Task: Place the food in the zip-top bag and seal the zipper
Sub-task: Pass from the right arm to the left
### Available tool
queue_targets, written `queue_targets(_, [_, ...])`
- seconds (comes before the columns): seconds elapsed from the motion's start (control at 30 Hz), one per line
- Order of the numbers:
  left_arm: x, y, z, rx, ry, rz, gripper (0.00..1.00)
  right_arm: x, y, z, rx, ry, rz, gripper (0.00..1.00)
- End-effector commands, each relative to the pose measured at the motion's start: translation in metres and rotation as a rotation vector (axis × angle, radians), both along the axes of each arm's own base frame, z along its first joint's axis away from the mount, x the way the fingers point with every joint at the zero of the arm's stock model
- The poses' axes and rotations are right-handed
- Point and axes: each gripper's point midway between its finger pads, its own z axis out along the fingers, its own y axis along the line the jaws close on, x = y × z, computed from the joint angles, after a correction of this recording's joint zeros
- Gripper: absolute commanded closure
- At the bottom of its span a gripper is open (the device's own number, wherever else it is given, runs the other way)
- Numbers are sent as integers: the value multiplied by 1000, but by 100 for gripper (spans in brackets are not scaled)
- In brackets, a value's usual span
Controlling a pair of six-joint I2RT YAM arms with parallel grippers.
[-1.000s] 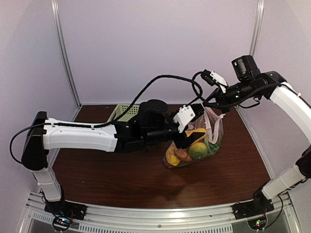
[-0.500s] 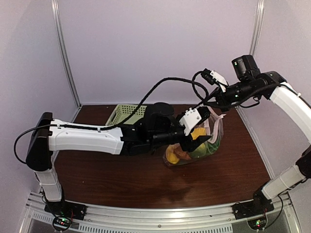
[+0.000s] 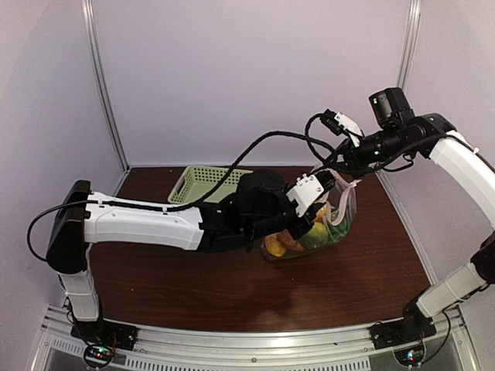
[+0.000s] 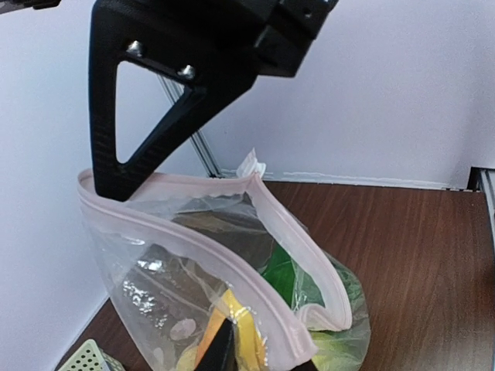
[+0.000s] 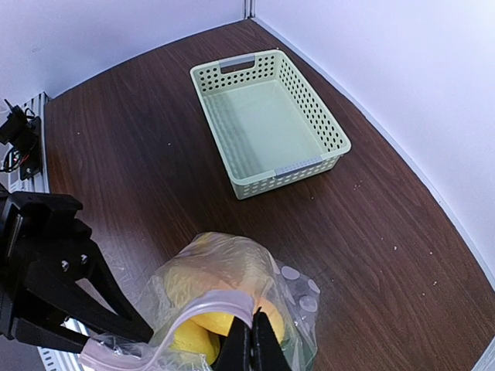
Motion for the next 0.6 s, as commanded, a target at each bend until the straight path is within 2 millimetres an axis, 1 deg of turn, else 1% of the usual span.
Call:
queue_targets(0.0, [12,1,17,-58,-32,56,85,-4,1,-5,-21,28,28,100])
queue_targets(0.03, [12,2,19,-62,-34,59,88,-5,-1,-7,-30,41,39,100])
queue_targets(0.07, [13,4,20,-65,-35,62,93,-4,-5,-8,-37,49,38,100])
queue_targets(0.1, [14,6,21,-67,-37,63,96,-1,-12,-7,-39,57,31,98])
queue_targets(0.17, [16,10,22,-70,-34,58,98,1,-27,2,-21,73,52,93])
queue_targets(0.2, [18,13,23,-70,-30,52,100,1,-37,9,-14,73,68,87])
queue_targets(0.23, [19,16,25,-73,-24,38,100,-1,-47,14,-13,73,81,79])
queue_targets(0.27, [19,19,28,-83,-21,18,100,-5,-57,16,-24,69,97,71])
queue_targets(0.3, [18,22,30,-93,-14,-8,100,-10,-67,17,-57,32,140,67])
queue_targets(0.37, [16,31,34,-108,-7,-50,100,-18,-87,10,-97,14,163,57])
queue_targets(0.4, [16,34,35,-107,-6,-69,100,-21,-98,5,-112,7,169,54])
queue_targets(0.47, [19,40,34,-105,1,-99,100,-27,-111,-9,-137,7,192,54])
queue_targets(0.5, [19,42,33,-104,9,-135,100,-28,-114,-17,-146,10,201,54])
queue_targets(0.57, [17,44,28,-94,28,-197,100,-34,-112,-33,-143,19,250,53])
